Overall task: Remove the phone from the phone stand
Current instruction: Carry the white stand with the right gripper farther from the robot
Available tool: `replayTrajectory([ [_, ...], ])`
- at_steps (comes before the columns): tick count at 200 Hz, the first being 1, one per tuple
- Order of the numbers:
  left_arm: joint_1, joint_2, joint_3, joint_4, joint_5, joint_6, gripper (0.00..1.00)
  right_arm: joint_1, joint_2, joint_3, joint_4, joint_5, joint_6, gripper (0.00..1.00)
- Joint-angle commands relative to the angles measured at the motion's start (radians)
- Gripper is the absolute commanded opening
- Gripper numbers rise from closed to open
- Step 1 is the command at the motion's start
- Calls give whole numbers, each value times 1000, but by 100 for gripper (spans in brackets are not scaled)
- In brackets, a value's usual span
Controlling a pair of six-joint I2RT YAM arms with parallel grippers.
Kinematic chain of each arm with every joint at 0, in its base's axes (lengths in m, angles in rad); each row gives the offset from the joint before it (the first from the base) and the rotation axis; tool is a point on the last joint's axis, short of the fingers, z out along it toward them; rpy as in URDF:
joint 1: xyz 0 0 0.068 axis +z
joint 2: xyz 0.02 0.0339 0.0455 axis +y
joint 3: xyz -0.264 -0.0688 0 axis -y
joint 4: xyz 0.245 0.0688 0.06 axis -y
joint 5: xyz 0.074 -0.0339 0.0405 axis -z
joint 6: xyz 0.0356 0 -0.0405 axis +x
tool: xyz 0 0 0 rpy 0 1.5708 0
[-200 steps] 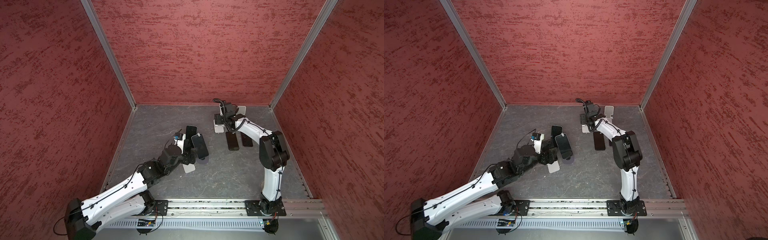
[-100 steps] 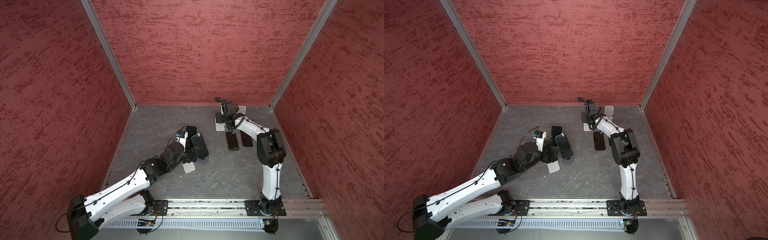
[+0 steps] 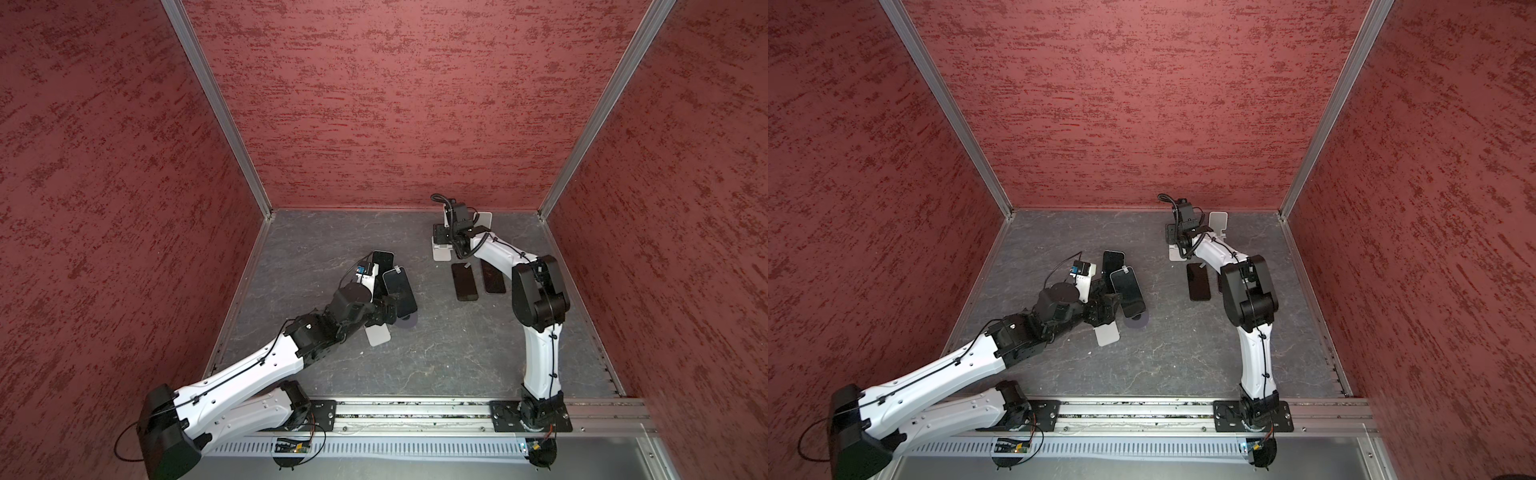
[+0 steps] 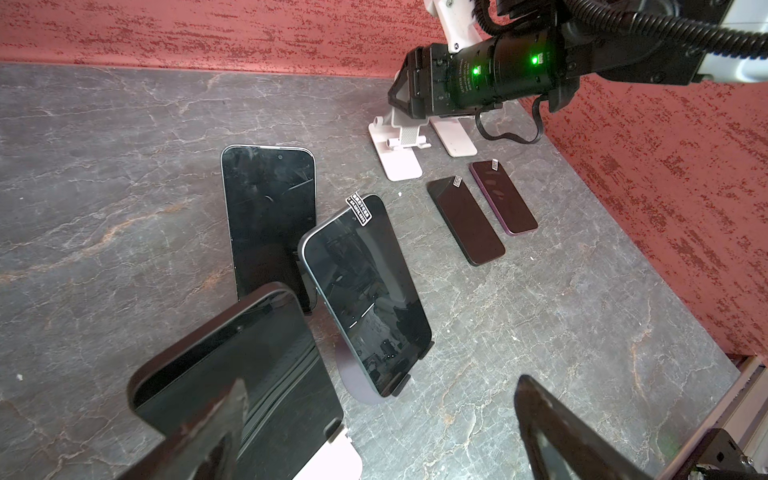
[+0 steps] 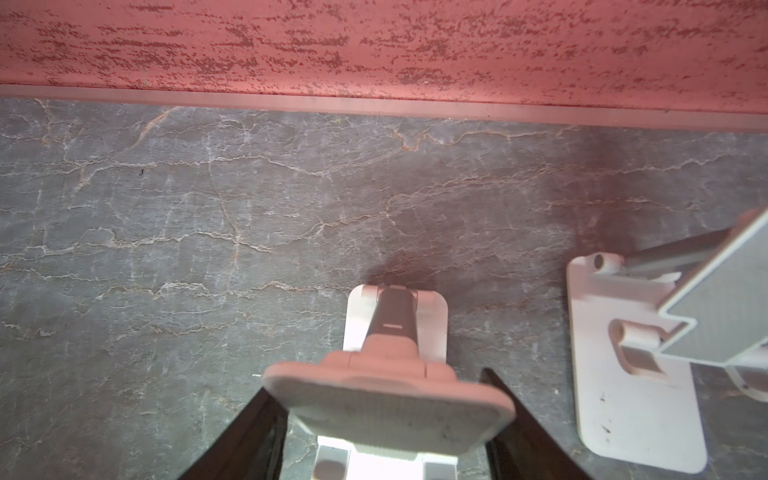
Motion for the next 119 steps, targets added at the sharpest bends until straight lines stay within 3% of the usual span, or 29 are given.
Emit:
replayTrajectory([
  [1, 7, 2, 31, 10, 12, 7, 99, -7, 25, 31, 18, -8, 0, 70],
  [119, 7, -20, 20, 9, 13, -3, 99, -9, 24, 49, 0, -24, 4, 80],
])
